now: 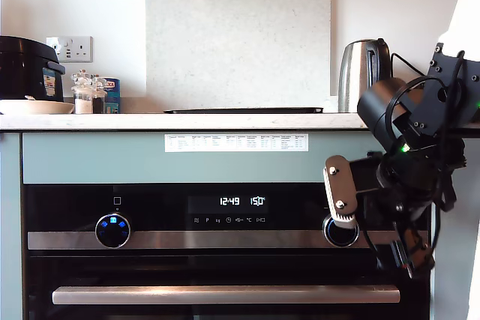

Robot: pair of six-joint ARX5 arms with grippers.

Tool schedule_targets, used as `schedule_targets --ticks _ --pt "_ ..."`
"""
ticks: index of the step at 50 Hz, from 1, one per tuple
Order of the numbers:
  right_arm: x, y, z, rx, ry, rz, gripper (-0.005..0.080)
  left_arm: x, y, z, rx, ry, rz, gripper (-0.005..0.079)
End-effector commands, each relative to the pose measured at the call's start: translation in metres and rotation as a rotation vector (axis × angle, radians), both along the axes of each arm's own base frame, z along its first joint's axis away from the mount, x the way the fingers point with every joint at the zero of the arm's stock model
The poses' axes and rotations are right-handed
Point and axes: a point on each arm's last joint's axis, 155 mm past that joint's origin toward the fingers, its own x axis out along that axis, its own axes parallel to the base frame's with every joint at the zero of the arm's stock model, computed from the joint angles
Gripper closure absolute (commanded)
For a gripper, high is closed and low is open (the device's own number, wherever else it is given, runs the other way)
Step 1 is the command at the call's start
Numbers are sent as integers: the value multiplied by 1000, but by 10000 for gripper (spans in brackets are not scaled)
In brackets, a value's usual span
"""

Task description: Switch the oven temperature to 160 degrees by turning the right rotary switch until the correct number is selected

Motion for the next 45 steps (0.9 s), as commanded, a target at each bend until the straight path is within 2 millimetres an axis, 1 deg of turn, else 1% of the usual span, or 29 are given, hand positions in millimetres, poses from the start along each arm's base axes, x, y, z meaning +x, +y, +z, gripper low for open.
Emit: schedule_targets --ticks 1,5,10,19,25,29,33,45 --pt "3 -1 0 -3 -33 -20 47 0 0 3 -3 -10 1 764" --pt "8 -1 8 -2 -70 -34 47 0 0 3 -3 -10 2 764" --pt "6 5 8 6 -71 -34 47 0 0 3 -3 -10 2 764" --pt "1 26 8 20 -71 10 47 0 0 3 -3 -10 2 764" --pt "-7 38 2 34 -40 36 47 0 0 3 -3 -9 3 764" --pt "-15 45 -5 34 0 66 47 0 2 3 -2 -9 11 764" --pt "-18 49 -8 33 13 78 47 0 3 2 -1 -9 15 764" --pt "-16 49 -5 27 -2 79 47 0 8 -3 0 12 44 764"
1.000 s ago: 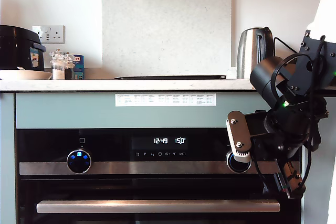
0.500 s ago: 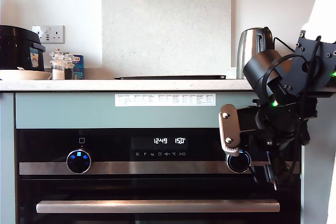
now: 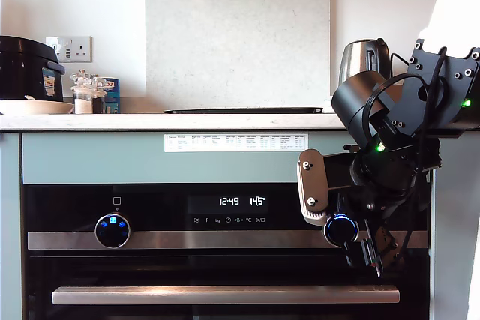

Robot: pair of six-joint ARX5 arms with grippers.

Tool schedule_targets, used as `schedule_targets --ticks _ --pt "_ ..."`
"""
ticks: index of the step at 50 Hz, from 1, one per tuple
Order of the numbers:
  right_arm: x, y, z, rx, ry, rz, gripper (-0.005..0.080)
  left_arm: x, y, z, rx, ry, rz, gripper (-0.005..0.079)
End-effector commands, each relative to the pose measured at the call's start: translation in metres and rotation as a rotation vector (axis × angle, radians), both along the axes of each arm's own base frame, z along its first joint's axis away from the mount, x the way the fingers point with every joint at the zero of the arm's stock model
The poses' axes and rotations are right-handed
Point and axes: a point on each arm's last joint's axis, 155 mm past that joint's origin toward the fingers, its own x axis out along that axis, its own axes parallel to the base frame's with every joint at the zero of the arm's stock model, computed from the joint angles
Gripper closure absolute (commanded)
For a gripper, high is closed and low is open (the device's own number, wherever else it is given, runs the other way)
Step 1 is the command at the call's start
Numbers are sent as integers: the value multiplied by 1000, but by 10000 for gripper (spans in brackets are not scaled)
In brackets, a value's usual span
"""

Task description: Switch the oven temperature to 160 degrees by turning the right rotary switch until the correct number is selected

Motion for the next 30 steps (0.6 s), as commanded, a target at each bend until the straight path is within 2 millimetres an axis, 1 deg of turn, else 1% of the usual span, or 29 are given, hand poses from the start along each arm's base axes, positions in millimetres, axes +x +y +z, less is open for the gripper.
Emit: schedule_targets --ticks 1,5,11,17,22,30 --pt "-6 3 -9 -20 20 19 47 0 1 0 1 0 5 764" --pt "0 3 -1 -50 -22 35 47 0 1 -1 1 5 5 764" --pt "10 -1 11 -68 -84 15 47 0 1 0 1 2 5 764" --pt "9 0 10 -71 -79 21 47 0 1 1 1 -2 5 764" --pt "6 8 9 -59 -75 47 47 0 1 1 1 -2 5 764" --pt "3 15 6 -40 -56 73 47 0 1 1 1 -2 5 764"
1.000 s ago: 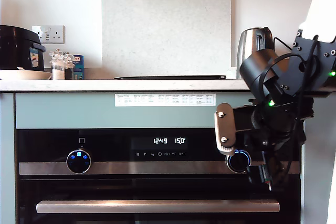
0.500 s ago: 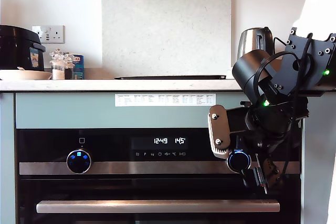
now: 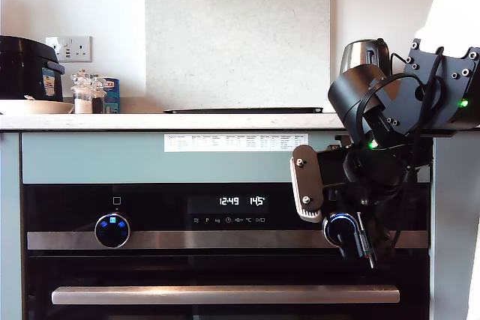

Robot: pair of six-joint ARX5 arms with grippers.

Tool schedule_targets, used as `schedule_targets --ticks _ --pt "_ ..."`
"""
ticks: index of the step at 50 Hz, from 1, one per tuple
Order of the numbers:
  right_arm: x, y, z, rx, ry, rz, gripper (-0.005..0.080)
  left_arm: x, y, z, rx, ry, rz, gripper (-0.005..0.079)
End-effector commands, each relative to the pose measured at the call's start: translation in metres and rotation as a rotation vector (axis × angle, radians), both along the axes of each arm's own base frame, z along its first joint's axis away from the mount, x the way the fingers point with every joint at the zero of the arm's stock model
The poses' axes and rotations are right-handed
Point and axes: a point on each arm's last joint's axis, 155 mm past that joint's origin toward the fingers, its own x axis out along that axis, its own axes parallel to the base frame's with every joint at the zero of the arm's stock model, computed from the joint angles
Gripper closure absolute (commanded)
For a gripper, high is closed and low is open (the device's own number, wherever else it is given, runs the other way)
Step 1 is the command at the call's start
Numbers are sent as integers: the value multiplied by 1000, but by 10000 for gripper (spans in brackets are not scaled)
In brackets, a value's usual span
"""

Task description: Switch the oven temperature to 160 degrees by turning the right rotary switch until the correct number is selected

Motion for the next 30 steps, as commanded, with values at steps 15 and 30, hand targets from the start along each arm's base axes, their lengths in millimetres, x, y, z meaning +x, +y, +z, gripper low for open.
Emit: schedule_targets --ticks 15,30 --pt "-12 5 -17 -8 65 33 47 0 0 3 0 -11 -1 764" --pt "-19 1 -27 -20 114 39 47 0 0 3 0 -12 -1 764"
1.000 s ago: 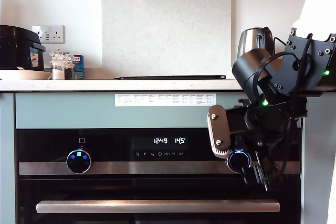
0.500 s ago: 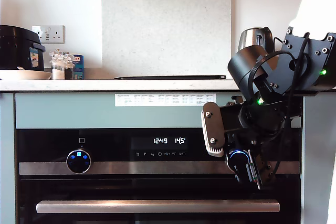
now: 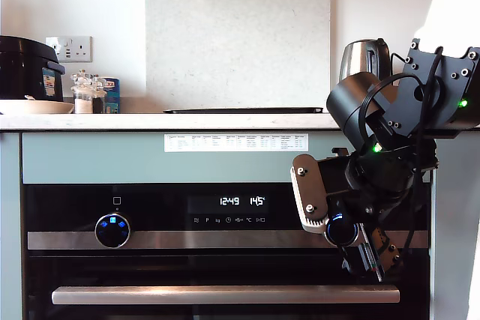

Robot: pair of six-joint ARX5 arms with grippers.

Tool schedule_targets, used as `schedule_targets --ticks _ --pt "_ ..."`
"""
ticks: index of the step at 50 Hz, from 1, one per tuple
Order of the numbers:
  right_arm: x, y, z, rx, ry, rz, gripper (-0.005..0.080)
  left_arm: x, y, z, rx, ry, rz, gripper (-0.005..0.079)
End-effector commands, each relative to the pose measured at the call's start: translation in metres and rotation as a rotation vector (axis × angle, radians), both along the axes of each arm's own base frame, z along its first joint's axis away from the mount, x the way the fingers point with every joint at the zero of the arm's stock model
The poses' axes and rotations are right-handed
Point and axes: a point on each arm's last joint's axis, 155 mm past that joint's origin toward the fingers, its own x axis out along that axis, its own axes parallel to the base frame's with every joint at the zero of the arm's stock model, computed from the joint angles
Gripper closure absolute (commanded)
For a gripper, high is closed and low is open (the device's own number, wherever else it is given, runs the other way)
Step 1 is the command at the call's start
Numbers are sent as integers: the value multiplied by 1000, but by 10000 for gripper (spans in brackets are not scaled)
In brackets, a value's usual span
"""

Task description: Switch the oven temperature to 160 degrees by turning the right rotary switch until the correct number is selected

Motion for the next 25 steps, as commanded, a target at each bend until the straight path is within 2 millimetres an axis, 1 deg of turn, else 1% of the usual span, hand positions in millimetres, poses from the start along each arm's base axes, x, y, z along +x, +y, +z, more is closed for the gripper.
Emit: schedule_targets --ticks 1,10,17,25 --pt "-4 0 -8 -4 17 5 47 0 0 3 0 -11 -1 764" --pt "1 3 -2 12 -10 10 47 0 0 3 0 -11 -1 764" --pt "0 8 -2 22 -7 32 47 0 0 3 0 -11 -1 764" --pt "2 2 -2 23 -9 18 47 0 0 3 0 -11 -1 764"
